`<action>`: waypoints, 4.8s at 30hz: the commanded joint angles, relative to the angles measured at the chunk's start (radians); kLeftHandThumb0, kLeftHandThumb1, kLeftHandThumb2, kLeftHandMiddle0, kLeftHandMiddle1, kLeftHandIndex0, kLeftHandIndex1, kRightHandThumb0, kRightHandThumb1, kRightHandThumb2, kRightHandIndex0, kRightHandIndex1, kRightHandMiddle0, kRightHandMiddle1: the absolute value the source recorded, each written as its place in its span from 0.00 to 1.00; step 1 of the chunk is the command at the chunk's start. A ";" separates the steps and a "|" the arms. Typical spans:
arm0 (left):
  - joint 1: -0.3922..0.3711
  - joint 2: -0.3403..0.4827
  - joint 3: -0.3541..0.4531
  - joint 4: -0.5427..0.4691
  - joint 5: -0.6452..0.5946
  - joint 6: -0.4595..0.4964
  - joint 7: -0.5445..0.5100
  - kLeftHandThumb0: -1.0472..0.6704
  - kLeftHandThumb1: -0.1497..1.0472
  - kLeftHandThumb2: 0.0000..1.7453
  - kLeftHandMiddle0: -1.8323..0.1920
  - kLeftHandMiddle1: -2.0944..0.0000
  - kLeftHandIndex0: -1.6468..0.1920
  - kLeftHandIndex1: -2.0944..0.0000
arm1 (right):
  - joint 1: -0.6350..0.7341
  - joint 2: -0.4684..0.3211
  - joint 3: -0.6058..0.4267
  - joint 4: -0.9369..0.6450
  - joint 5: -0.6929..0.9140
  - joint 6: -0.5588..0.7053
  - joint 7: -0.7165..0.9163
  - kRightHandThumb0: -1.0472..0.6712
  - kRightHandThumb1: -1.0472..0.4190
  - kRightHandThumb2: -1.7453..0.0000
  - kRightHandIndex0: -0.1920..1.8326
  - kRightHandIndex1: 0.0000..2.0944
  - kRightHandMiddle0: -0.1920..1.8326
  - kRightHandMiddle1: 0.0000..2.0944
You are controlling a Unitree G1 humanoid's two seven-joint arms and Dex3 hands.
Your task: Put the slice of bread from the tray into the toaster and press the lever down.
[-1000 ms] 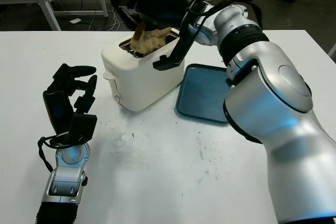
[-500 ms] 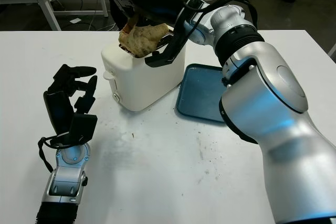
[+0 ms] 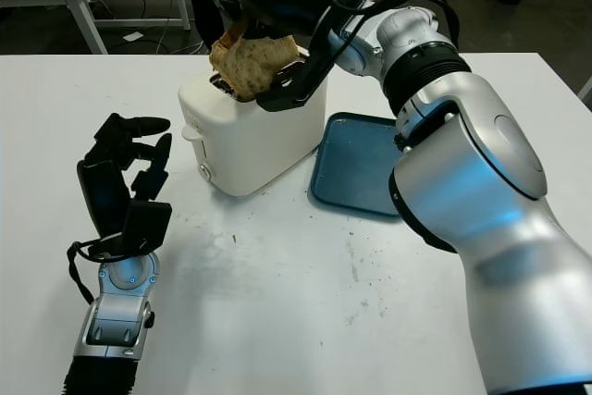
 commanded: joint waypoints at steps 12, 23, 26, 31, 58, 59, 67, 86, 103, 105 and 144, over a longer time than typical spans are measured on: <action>0.008 0.003 -0.003 -0.004 -0.001 -0.011 -0.005 0.31 0.89 0.12 0.56 0.32 0.54 0.51 | 0.067 -0.032 0.032 0.007 -0.004 0.004 0.056 0.30 0.09 0.86 0.67 0.83 0.52 0.83; 0.008 0.001 -0.004 -0.001 0.001 -0.009 -0.002 0.31 0.89 0.12 0.55 0.31 0.53 0.51 | 0.030 -0.036 0.037 0.006 -0.006 0.095 0.343 0.22 0.09 0.88 0.26 0.34 0.42 0.08; 0.008 0.003 -0.004 -0.001 0.008 -0.006 0.000 0.31 0.89 0.11 0.54 0.31 0.53 0.51 | 0.022 -0.036 0.060 0.001 -0.028 0.145 0.335 0.22 0.09 0.88 0.20 0.31 0.39 0.03; 0.008 0.004 -0.003 0.003 -0.001 -0.014 -0.004 0.31 0.89 0.11 0.54 0.31 0.53 0.51 | 0.013 -0.043 0.085 -0.003 -0.050 0.201 0.314 0.25 0.09 0.91 0.17 0.30 0.36 0.01; -0.005 0.016 -0.001 0.020 -0.003 -0.027 -0.013 0.32 0.89 0.12 0.54 0.33 0.53 0.50 | 0.252 -0.083 -0.230 -0.027 0.226 0.251 0.241 0.37 0.09 0.96 0.18 0.19 0.30 0.01; -0.005 0.016 -0.001 0.018 -0.002 -0.025 -0.013 0.32 0.89 0.12 0.54 0.33 0.53 0.50 | 0.252 -0.082 -0.237 -0.027 0.233 0.255 0.255 0.37 0.09 0.96 0.18 0.20 0.30 0.01; -0.006 0.013 0.001 0.020 -0.005 -0.023 -0.011 0.32 0.89 0.11 0.54 0.32 0.53 0.50 | 0.261 -0.071 -0.290 -0.049 0.301 0.207 0.365 0.39 0.09 0.98 0.19 0.20 0.31 0.01; -0.002 0.016 0.002 0.025 -0.002 -0.030 -0.005 0.32 0.89 0.11 0.54 0.32 0.53 0.50 | 0.315 -0.030 -0.699 -0.107 0.784 0.107 0.772 0.33 0.15 1.00 0.19 0.28 0.34 0.01; -0.020 0.096 0.024 0.018 0.006 0.002 -0.080 0.33 0.89 0.10 0.53 0.38 0.49 0.58 | 1.183 0.187 -0.874 -0.817 1.051 -0.132 0.599 0.39 0.09 0.83 0.56 0.09 0.52 0.04; -0.028 0.121 0.025 0.016 0.023 0.014 -0.091 0.33 0.89 0.11 0.52 0.39 0.48 0.60 | 1.269 0.234 -0.865 -0.914 1.086 -0.080 0.605 0.39 0.09 0.81 0.62 0.09 0.56 0.04; -0.346 0.614 -0.119 0.093 0.224 0.122 -0.628 0.40 0.89 0.10 0.46 0.50 0.29 0.98 | 1.383 0.323 -0.858 -1.136 1.133 0.097 0.668 0.39 0.09 0.83 0.58 0.44 0.69 0.02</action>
